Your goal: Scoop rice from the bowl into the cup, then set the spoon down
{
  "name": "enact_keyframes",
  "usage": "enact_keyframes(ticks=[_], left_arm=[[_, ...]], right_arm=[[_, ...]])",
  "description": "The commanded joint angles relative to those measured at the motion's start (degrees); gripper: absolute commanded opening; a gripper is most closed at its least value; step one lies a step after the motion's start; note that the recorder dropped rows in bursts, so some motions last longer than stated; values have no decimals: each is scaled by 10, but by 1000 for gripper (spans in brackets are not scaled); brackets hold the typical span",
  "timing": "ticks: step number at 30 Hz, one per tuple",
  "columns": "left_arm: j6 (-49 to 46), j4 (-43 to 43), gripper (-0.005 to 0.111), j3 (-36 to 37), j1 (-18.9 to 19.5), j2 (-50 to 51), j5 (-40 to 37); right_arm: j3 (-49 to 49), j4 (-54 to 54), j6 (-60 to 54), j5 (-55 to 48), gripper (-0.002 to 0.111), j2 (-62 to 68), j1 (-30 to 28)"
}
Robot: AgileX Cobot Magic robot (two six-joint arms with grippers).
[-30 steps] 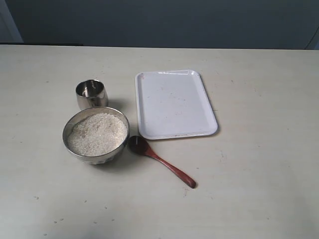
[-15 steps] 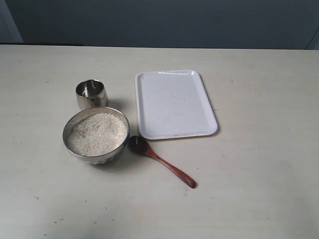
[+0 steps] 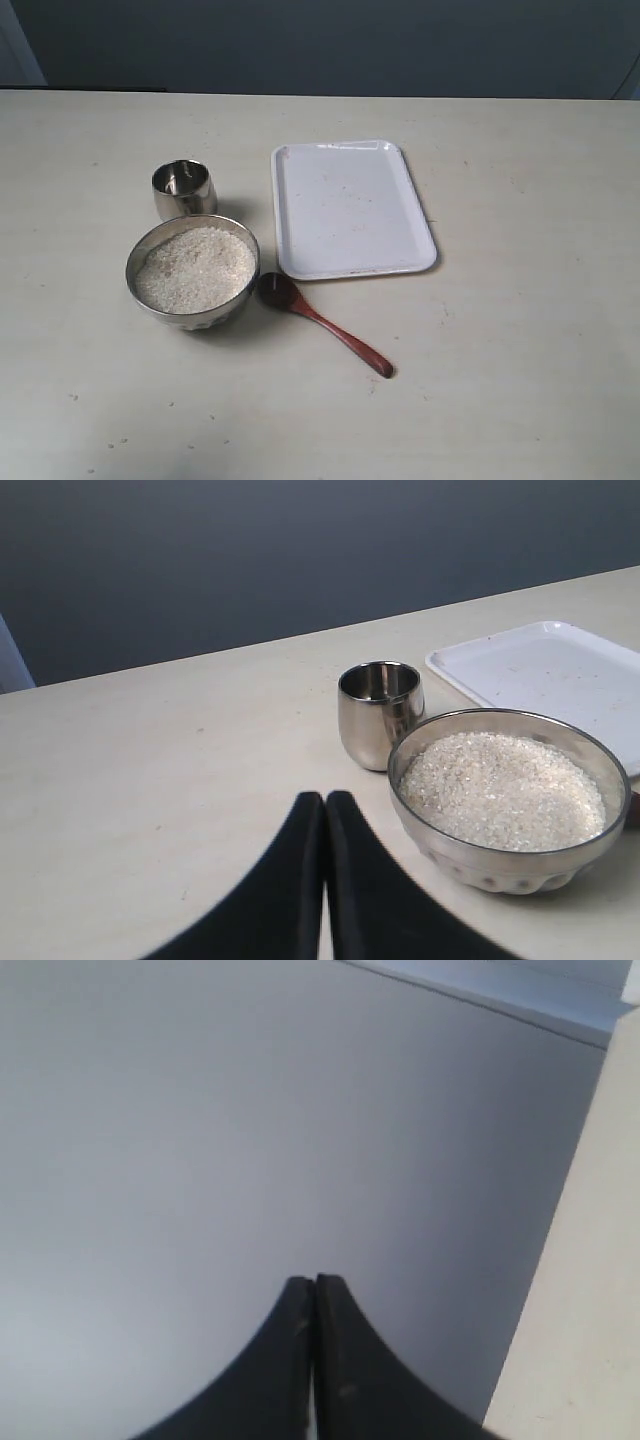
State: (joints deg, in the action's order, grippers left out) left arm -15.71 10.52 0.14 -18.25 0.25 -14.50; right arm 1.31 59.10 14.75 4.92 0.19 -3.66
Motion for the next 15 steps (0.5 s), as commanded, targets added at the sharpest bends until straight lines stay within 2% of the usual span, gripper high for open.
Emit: enact_keyframes(ticks=[1,4,9,11,15], left_arm=[[1,-1,1,-1,-2,-2,8],[1,-1,1,-1,-2,-2,8],[1,-1,1,-1,-2,-2,8],[1,-1,1,-1,-2,-2,8],[1,-1,1,-1,-2,-2,8]], right_arm=[[90,-197,-59,-63,0,-2,-3],[170,-350,-128,-103,0,-1,-3],[295,-465,-189,-119,0,75,-3],[349,-487,-201,-184,0,122,-3],[466,-480,-342,-363,0,248,10]])
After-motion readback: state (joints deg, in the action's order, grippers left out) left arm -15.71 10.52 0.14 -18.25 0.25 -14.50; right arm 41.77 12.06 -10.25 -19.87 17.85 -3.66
